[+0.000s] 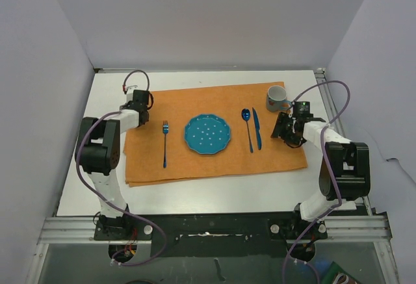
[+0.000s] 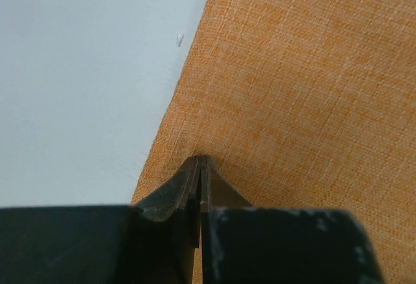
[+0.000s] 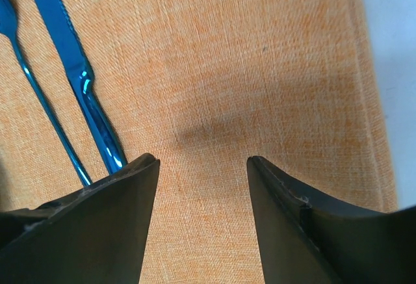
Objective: Set the dinner table for one person
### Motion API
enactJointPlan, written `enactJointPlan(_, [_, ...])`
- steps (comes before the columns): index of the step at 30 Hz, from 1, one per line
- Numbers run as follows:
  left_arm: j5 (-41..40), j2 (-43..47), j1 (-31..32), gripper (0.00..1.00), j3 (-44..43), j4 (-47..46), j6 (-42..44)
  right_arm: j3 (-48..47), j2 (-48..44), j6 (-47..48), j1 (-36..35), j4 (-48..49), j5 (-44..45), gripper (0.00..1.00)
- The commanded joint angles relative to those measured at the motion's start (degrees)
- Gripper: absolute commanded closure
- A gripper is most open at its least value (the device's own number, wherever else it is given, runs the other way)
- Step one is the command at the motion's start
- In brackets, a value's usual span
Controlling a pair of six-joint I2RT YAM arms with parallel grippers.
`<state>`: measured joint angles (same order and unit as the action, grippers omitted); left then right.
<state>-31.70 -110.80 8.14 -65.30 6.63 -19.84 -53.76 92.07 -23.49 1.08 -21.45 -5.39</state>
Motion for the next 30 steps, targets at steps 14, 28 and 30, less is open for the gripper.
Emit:
enactJointPlan(14, [5.9,-9.7,-1.4,1.00,-14.2,5.7,-0.4,6.7,-1.2,-5.5,-2.4,-1.5,-2.1,0.47])
enactJointPlan(28, [6.1,-3.3,-1.3,1.00,-12.1,4.7,-1.2,6.5,-8.3,-3.1,-4.1,-1.5,5.0,0.41])
enactJointPlan(30, [5.2,0.9,-1.3,1.00,-8.7,2.2,-0.8,5.7,-10.5,-2.4,-4.2,0.2,6.1,0.35])
